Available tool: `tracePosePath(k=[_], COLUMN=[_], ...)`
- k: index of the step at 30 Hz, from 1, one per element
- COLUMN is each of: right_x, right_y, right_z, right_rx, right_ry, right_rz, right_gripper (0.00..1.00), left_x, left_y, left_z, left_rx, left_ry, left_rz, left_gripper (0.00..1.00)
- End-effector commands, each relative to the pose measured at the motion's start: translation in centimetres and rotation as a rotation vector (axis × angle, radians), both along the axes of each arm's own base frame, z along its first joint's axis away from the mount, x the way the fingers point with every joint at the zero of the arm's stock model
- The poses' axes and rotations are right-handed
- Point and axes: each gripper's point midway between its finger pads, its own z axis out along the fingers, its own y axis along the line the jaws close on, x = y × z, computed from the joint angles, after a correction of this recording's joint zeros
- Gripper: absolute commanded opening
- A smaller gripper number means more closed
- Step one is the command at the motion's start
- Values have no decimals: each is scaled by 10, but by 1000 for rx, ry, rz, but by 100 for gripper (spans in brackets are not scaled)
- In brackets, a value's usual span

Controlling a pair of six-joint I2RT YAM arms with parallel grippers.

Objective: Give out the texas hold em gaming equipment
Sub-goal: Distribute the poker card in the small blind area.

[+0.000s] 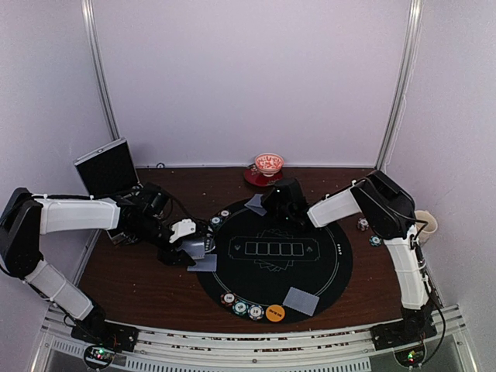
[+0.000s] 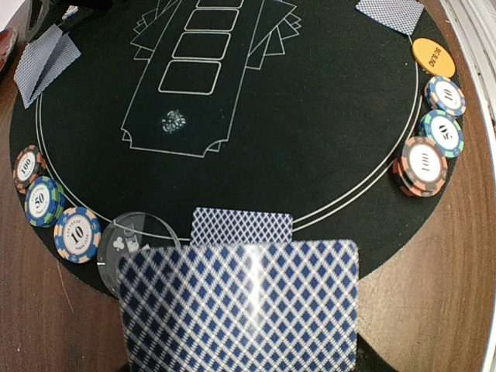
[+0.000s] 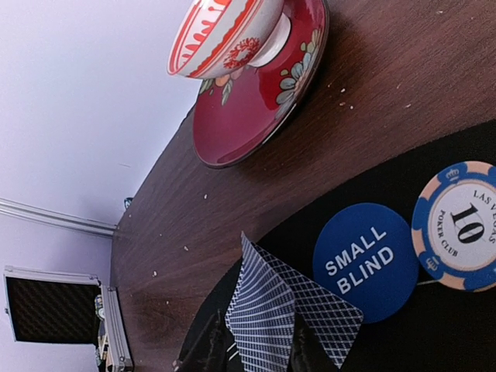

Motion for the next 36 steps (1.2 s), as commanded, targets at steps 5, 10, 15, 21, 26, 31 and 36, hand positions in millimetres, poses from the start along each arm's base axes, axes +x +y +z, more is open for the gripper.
tracePosePath(k=[5, 10, 15, 21, 26, 31, 36], right_x=[-5, -7, -8, -9, -11, -10, -6], right_y=[-14, -17, -18, -18, -13, -10, 0], right_z=[1, 3, 1, 4, 11, 11, 5], right_rx=[-71, -113, -168, -212, -237, -267, -257], right_ry=[14, 23, 46, 49, 40, 44, 49], right_rz=[-41, -42, -35, -20, -6, 2, 30], right_gripper=[31, 35, 39, 45, 48, 50, 51], left_x=[0, 0, 0, 1, 0, 0, 0], left_y=[-5, -5, -5, -5, -5, -6, -5], left_z=[9, 8, 8, 8, 8, 8, 8], left_rx=[-34, -33, -33, -34, -34, -34, -34], left_ry=[-25, -25, -23, -24, -24, -23, -23], left_rz=[-23, -22, -22, -22, -22, -23, -23], left_gripper=[58, 58, 58, 58, 58, 58, 58])
